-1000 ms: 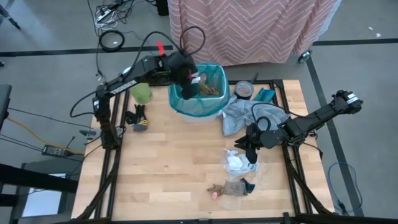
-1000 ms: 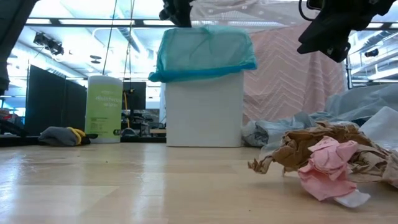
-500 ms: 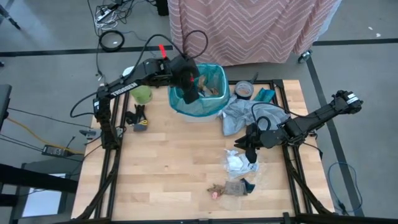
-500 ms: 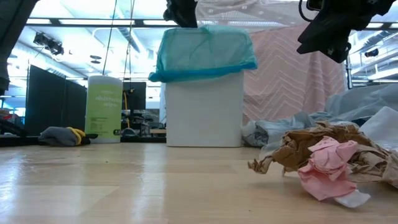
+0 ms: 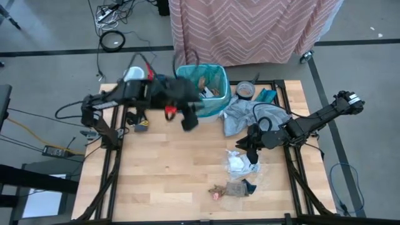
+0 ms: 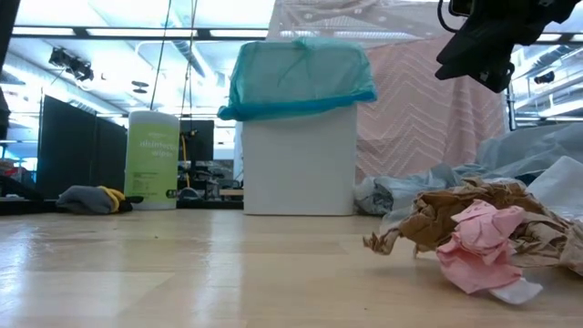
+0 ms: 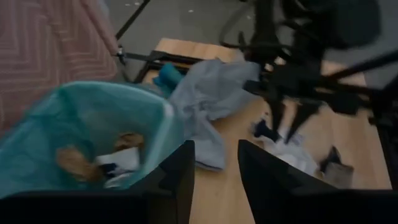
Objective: Place trash/remove bag and relplace
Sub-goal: Put the brown napkin into the trash bin
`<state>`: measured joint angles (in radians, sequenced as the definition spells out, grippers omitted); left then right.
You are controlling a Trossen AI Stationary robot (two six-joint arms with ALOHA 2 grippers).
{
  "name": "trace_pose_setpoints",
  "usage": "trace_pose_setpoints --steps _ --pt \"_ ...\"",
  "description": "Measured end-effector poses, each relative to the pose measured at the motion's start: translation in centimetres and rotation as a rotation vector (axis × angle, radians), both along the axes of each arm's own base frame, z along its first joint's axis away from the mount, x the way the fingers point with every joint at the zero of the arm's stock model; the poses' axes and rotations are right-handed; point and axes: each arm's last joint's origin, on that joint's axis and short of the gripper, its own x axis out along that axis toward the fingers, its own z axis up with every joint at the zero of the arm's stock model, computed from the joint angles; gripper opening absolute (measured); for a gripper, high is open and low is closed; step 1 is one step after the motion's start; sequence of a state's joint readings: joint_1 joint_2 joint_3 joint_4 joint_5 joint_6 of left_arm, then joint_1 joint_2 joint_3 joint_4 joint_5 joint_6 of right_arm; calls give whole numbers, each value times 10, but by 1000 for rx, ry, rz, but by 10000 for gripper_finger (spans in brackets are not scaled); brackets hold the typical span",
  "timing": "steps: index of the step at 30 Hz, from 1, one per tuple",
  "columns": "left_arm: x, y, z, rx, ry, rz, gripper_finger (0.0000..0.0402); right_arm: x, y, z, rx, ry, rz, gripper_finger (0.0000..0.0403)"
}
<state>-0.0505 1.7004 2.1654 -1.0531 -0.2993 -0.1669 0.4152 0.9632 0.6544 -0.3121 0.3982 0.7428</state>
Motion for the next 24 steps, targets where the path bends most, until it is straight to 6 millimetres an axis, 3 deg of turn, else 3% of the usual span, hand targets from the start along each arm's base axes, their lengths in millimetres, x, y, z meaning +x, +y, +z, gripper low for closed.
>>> trace_pose_setpoints --steps 5,13,24 --pt "19 -37 -24 51 97 -51 126 -4 -2 -5 -5 64 -13 91" --pt "53 -74 -79 60 200 -94 126 -13 -3 -16 24 214 -18 91" --pt "69 -121 -167 -79 136 -109 126 -19 0 -19 32 264 9 91"
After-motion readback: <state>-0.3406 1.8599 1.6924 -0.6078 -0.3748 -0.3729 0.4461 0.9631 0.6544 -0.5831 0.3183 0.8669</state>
